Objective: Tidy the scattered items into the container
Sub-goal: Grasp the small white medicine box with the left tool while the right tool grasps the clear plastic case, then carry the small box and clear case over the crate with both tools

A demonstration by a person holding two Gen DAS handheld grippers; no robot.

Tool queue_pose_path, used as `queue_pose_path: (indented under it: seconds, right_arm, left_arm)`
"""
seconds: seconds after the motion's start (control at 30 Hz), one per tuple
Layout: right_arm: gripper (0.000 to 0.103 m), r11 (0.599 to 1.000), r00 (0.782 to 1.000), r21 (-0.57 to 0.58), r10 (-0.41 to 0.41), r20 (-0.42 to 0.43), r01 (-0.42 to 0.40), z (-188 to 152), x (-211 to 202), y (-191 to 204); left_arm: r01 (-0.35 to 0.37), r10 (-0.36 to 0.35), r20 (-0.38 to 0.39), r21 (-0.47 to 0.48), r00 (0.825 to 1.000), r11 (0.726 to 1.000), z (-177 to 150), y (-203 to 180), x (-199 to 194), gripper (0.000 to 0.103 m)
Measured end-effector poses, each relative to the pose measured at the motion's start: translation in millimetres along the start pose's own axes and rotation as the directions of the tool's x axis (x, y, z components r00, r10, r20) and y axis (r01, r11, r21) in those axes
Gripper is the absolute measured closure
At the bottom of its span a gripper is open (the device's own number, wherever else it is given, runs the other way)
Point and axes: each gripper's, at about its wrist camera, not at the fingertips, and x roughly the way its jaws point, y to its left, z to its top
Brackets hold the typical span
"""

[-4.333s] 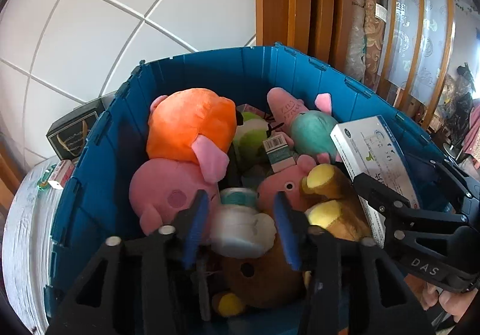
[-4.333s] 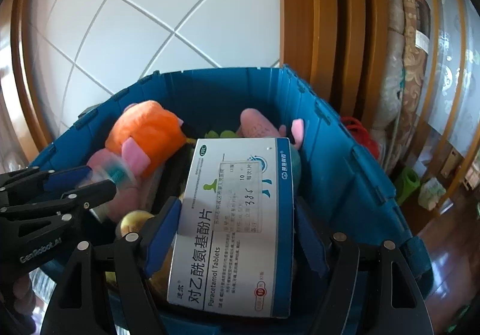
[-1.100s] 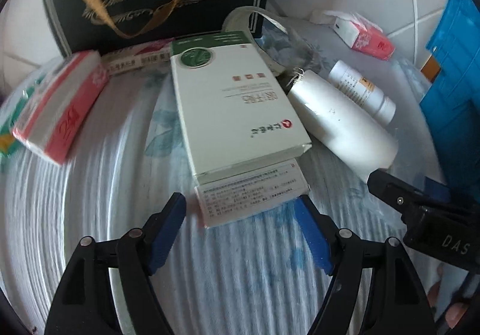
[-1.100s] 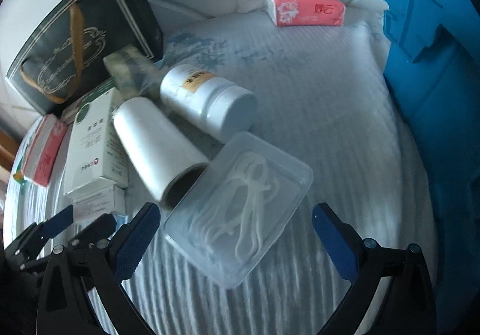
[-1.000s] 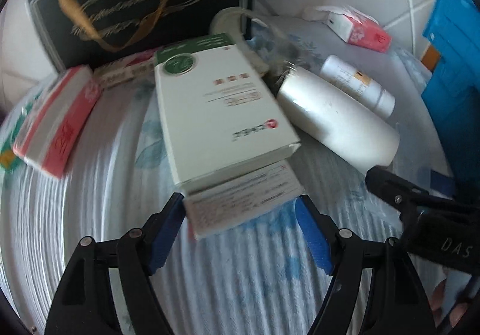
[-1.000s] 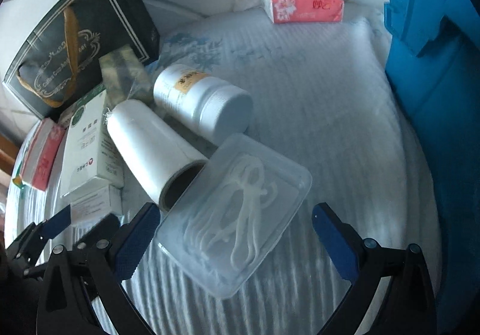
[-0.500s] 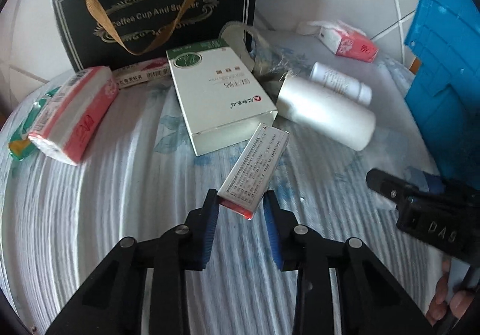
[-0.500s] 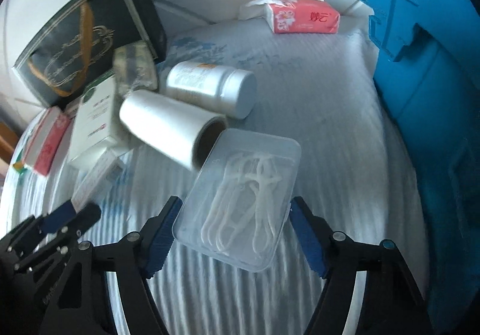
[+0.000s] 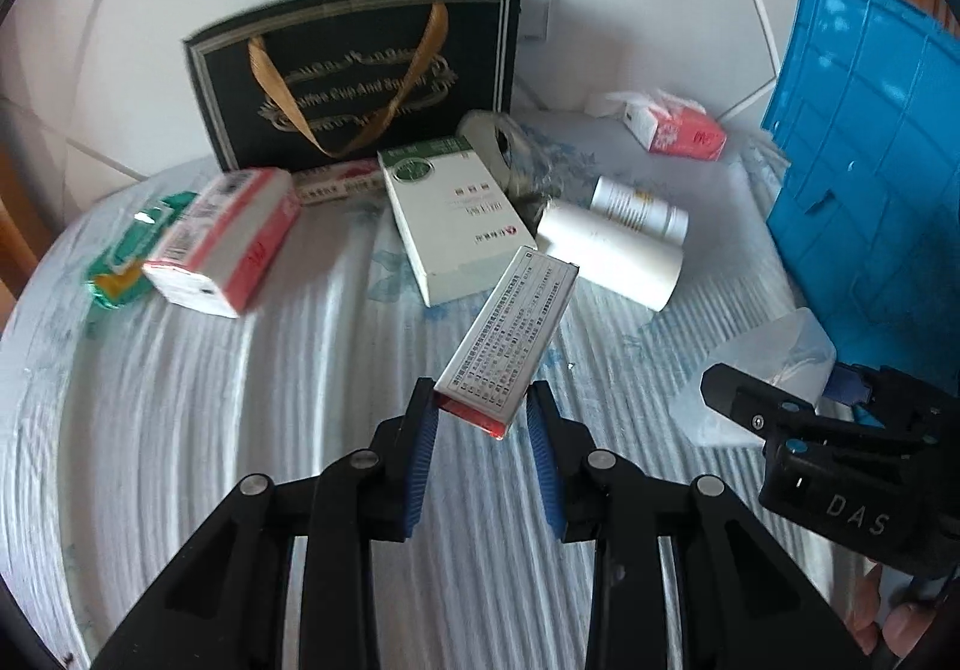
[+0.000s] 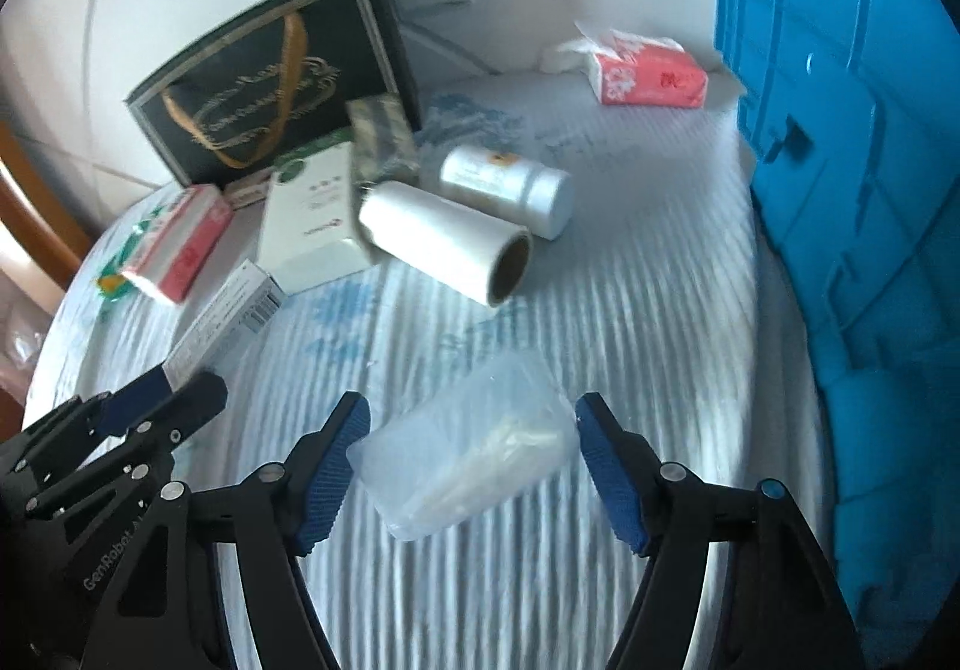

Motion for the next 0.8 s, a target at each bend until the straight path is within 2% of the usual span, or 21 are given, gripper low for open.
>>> queue_pose_path:
  seconds: [0.27,0.47,0.6,0.8]
  right_arm:
    - [0.033,0.999,0.999,-0.051,0.016,0.036,-0.014,-9,-44,21]
    - [0.033,0.995,0.989,-0.098,0.032,0.145,-0.018,-3,-107,44]
    - [0.033,0.992,0.973,-0.129,0.035,0.23,-0.005,-6,-163,58]
    - [0.033,0.989,0.934,-0.145,0.021,0.357,0.033,-14,-257,72]
  left_arm:
    - [0.004,-0.003,0.058,-0.017,0.998,1.0,-7,5,-53,0.073]
    - [0.012,-0.01,0.17,-0.013,0.985,1.0,-4,4,-118,0.073]
    - [0.029,-0.027,0.244,-0.005,0.969,1.0,-8,2,-168,0.073]
    - [0.085,-0.092,0.329,0.035,0.94,0.996,-15,-18,-233,0.073]
